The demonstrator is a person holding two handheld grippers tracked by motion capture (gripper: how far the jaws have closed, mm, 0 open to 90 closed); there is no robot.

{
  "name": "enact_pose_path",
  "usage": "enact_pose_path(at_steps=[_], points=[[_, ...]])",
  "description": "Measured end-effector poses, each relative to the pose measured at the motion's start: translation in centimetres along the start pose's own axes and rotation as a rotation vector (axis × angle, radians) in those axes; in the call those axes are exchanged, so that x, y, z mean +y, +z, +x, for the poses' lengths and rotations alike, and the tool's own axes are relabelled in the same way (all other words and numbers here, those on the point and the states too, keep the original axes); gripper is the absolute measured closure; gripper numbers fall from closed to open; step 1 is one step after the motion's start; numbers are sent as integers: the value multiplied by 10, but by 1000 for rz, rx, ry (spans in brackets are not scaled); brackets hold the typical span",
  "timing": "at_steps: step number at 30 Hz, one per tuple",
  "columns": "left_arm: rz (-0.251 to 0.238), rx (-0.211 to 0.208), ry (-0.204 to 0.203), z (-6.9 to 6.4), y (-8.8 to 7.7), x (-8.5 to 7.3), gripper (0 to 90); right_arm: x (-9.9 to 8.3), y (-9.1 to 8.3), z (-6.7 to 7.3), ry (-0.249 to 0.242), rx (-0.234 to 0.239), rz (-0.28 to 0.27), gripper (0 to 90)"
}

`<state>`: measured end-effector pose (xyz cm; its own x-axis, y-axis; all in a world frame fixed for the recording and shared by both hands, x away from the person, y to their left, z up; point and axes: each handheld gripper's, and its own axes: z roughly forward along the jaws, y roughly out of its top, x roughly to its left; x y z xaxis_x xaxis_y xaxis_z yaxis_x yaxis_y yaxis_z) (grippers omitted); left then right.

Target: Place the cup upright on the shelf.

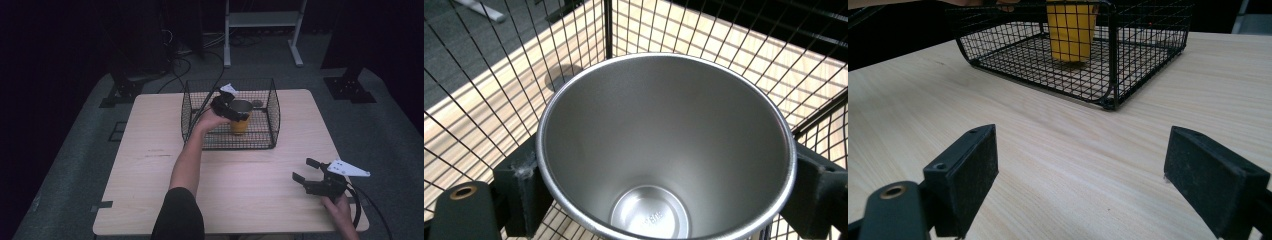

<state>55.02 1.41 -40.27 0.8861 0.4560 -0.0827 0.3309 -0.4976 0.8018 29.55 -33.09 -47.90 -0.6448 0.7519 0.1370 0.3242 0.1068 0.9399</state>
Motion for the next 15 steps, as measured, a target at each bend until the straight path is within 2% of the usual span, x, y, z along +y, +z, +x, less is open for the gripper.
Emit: enact_pose_path(at_steps=[5,11,15], points=[[12,0,9,0,0,0,115,0,0,0,-1,0,0,130],[14,3,-1,1,-2,-1,90,0,0,0,0,1,-1,130],[28,12,12,-1,-2,-1,78,0,0,0,0,0,-1,130]])
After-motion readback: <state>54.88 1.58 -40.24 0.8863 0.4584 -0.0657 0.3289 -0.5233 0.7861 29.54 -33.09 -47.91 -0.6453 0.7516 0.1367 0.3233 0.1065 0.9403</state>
